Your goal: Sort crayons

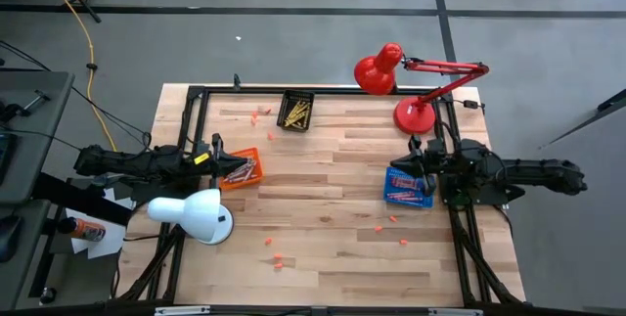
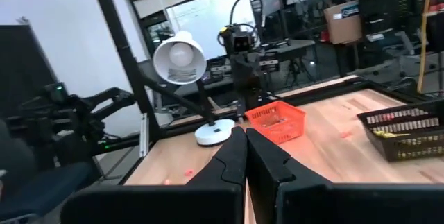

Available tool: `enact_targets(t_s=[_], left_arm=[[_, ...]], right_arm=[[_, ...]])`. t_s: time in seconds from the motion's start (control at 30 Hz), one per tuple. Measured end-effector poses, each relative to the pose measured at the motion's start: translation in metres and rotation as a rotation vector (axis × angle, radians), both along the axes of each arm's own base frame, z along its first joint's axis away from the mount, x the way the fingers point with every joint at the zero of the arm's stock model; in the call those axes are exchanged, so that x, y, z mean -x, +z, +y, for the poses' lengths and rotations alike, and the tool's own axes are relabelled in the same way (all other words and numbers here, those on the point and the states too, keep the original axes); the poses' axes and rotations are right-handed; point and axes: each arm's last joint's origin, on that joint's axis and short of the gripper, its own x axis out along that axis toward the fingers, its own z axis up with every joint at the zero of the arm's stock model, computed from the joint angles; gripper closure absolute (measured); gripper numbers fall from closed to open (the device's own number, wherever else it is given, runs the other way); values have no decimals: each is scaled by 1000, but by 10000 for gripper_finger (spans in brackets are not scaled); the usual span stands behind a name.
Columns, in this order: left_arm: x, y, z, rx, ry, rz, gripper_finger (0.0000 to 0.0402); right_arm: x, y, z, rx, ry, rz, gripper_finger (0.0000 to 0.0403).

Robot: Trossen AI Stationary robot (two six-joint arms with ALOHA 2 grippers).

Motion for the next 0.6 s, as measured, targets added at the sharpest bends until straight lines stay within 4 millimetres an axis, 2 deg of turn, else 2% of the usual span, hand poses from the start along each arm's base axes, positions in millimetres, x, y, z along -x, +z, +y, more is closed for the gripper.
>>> enact_targets(t_s=[0.13, 0.37, 0.6], left_arm=[[0, 0, 0, 0, 0, 0, 401], [0, 0, 0, 0, 0, 0, 401], [0, 0, 0, 0, 0, -2, 401]], right_arm=[[2, -10, 0, -5, 2, 35, 403], [2, -34, 0, -138, -19, 285, 403], [2, -35, 0, -139, -25, 299, 403]])
